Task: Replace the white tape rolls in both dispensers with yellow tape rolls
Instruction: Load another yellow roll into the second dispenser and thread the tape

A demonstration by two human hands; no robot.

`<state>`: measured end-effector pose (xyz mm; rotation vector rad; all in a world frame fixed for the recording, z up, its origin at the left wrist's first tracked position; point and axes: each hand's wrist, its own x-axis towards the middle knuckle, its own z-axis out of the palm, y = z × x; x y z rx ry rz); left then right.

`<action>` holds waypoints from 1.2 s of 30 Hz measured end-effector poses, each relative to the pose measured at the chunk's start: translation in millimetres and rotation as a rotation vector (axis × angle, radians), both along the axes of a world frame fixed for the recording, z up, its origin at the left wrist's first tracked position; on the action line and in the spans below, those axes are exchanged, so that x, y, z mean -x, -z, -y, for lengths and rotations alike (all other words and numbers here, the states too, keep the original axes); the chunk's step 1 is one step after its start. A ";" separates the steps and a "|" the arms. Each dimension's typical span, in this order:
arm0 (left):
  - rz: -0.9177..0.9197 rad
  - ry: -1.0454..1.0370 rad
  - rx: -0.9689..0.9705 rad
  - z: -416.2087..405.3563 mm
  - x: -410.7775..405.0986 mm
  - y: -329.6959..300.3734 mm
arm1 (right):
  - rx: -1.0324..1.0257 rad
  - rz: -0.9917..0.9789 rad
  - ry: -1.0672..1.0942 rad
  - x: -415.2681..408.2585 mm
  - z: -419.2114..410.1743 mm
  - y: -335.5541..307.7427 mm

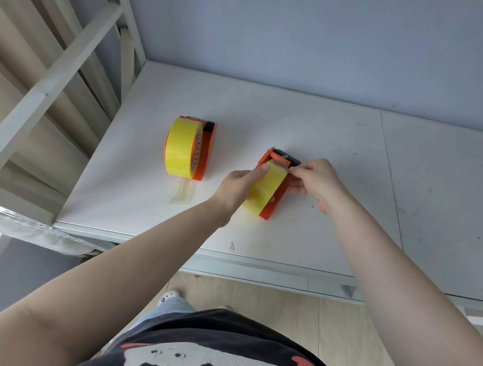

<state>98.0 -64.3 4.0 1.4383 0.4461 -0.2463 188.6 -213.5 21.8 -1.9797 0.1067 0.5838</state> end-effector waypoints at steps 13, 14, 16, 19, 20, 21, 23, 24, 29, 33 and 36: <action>-0.036 -0.043 -0.137 -1.7 3.6 0.3 | 0.022 0.059 0.089 0.5 11.2 -1.3; -0.037 -0.041 -0.139 -1.7 3.9 0.3 | -0.060 0.005 0.123 3.3 10.1 -3.1; -0.035 -0.041 -0.142 -0.9 4.8 0.7 | -0.204 -0.096 0.192 7.2 7.2 -6.8; -0.033 -0.052 -0.141 -0.4 5.5 2.2 | -0.272 -0.144 0.259 9.7 3.8 -11.2; -0.036 -0.053 -0.146 -0.7 5.7 2.9 | -0.239 -0.115 0.244 10.5 3.1 -11.1; -0.039 -0.050 -0.149 -1.2 5.9 3.5 | -0.197 -0.074 0.224 11.0 2.8 -9.7; -0.038 -0.043 -0.148 -1.7 7.3 4.2 | -0.135 0.005 0.209 10.7 2.9 -7.1; -0.034 -0.037 -0.148 -1.7 8.5 4.3 | -0.117 0.031 0.209 10.2 2.7 -6.6; 0.017 -0.014 -0.086 -3.8 14.7 -2.8 | -0.005 0.114 0.192 1.3 -2.5 -9.9; 0.056 0.009 -0.073 -11.5 18.0 -8.8 | -0.064 0.111 0.239 -7.1 -8.6 -15.0; 0.083 0.025 -0.084 -17.4 17.9 -15.1 | -0.132 0.081 0.299 -12.5 -9.9 -18.7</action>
